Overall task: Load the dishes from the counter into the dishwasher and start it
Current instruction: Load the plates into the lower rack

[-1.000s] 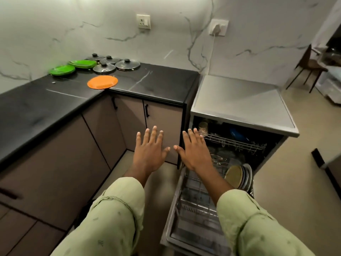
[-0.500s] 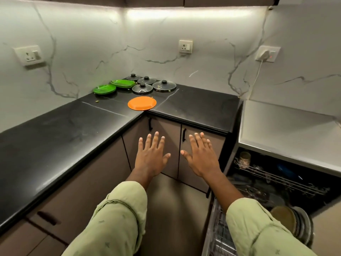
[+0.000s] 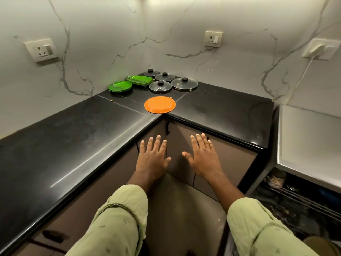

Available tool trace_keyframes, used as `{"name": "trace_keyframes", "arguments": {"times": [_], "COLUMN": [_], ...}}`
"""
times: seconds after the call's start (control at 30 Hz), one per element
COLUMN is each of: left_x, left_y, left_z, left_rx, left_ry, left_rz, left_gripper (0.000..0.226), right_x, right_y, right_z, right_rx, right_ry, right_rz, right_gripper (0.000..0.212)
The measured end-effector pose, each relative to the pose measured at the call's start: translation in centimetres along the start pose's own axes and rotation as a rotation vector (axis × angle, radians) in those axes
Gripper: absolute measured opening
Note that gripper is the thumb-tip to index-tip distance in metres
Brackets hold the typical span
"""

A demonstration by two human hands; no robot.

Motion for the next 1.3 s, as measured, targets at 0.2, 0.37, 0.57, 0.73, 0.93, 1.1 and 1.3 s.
{"name": "trace_keyframes", "arguments": {"times": [0.2,0.37,0.57,0.73,0.93,1.1,1.3], "left_x": [-7.0,-12.2,-15.4,-19.1,-24.5,-28.2,-31.2], "left_y": [-1.4,-2.8,-5.3,-7.2,-10.6,-13.8,-17.7], "left_z": [3.1,3.9,5.2,7.7,11.2,14.4,16.6], "left_rx": [-0.038,-0.068,-0.082,-0.056,-0.018,0.019,0.155], "left_ry": [0.068,0.12,0.161,0.201,0.222,0.222,0.211], "left_rz": [0.047,0.089,0.158,0.2,0.273,0.362,0.612], "left_gripper": [0.072,0.073,0.074,0.076,0.078,0.081,0.1], "right_x": [-7.9,-13.9,-18.2,-22.5,-27.9,-32.2,-37.0], "right_y": [-2.9,-5.7,-8.9,-10.9,-13.5,-16.2,-19.6], "right_z": [-0.1,-0.9,-1.1,-0.8,-0.6,0.6,1.9], "right_rx": [-0.045,-0.081,-0.085,-0.072,0.016,0.071,0.113], "right_ry": [0.052,0.097,0.15,0.181,0.208,0.204,0.198], "right_rz": [-0.008,0.026,0.092,0.102,0.128,0.175,0.26], "right_gripper": [0.074,0.074,0.074,0.075,0.074,0.075,0.076]}}
Point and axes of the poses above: each hand's wrist, its own x-axis away from the middle knuckle, its own y-axis out of the back of the hand, z = x × y, the point moved 8 cm from there along -x, towards the middle knuckle, and after that the axes turned 9 degrees about -z, right-handed, at the moved point
